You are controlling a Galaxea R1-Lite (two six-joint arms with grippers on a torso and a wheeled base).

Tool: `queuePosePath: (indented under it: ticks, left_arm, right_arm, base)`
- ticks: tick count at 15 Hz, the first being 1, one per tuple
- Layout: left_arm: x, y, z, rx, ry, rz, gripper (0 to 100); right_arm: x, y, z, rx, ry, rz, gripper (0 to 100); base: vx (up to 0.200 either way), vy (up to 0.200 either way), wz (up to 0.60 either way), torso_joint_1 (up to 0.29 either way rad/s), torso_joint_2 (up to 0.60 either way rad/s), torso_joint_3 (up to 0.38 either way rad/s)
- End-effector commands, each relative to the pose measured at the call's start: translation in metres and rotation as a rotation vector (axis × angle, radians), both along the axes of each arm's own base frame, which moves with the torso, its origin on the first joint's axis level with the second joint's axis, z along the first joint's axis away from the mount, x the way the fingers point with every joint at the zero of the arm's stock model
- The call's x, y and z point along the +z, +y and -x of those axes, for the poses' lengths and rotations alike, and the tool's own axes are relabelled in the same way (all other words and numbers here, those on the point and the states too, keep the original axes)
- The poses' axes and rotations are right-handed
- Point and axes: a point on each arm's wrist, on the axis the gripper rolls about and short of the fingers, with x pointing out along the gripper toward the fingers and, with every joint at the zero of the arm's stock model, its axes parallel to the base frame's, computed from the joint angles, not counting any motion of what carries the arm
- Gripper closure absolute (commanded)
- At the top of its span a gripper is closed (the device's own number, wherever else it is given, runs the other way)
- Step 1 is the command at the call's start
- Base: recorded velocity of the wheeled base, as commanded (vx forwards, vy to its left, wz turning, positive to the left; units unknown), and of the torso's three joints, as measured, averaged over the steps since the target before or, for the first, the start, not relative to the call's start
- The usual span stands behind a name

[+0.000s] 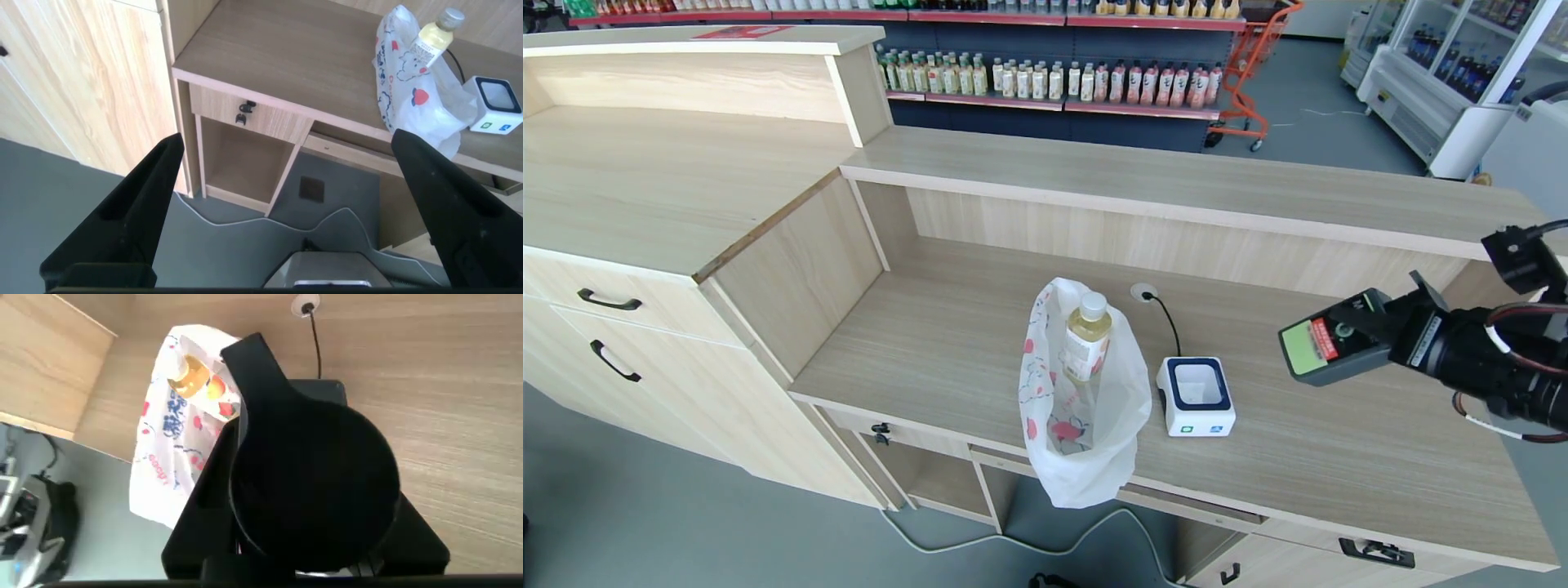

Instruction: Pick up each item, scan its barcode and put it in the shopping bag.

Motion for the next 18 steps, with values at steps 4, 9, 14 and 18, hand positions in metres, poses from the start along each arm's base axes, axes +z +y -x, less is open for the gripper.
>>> queuePosePath:
  ticks: [4,9,14,18]
  left_arm:
    - [0.000,0.000,0.000,0.000,0.000,0.000,0]
    - [0.000,0.000,0.000,0.000,0.000,0.000,0]
    - [0.000,0.000,0.000,0.000,0.000,0.000,0]
    - [0.000,0.000,0.000,0.000,0.000,0.000,0]
  right_arm:
    - [-0.048,0.011,-0.072,0.001,0.153,-0.085,100]
    - [-0.073,0.021,-0.090,0.054,0.196,0.004,100]
    - [-0.081,0.031,-0.114,0.123,0.184,0.010,100]
    - [-0.092,0.035,-0.125,0.147,0.202,0.013,100]
  base:
    - [0.000,0.000,0.00,0.000,0.00,0.000]
    - [0.000,0.000,0.00,0.000,0.00,0.000]
    - [0.000,0.000,0.00,0.000,0.00,0.000]
    - [0.000,0.000,0.00,0.000,0.00,0.000]
